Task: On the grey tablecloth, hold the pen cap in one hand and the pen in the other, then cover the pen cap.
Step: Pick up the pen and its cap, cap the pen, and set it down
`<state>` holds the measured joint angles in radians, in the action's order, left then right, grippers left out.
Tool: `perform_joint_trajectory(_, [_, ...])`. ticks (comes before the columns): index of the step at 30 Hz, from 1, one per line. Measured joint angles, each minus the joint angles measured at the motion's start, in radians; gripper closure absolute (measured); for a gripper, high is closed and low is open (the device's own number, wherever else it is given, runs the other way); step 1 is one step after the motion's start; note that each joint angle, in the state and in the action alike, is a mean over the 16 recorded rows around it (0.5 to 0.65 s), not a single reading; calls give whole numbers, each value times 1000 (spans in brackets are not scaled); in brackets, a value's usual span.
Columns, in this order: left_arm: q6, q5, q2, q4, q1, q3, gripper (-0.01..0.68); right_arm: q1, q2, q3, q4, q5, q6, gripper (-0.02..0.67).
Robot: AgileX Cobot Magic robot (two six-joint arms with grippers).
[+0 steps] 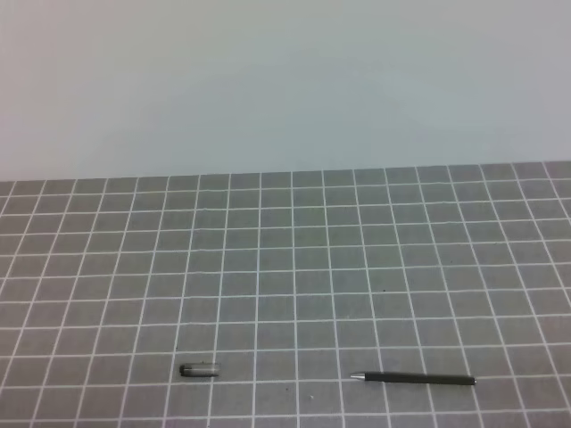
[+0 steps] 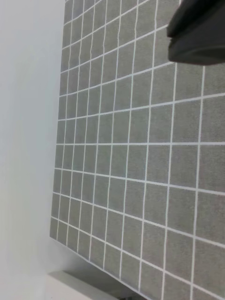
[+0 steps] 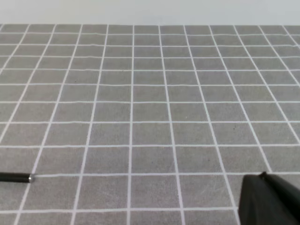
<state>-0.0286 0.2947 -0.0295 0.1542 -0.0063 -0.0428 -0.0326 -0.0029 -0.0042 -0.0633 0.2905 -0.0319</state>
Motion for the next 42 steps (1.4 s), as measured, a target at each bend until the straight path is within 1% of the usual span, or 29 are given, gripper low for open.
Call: perform_joint_trajectory(42, [0,-5,0,-1,0,0,673,0,0,2,-5,-2,0,645])
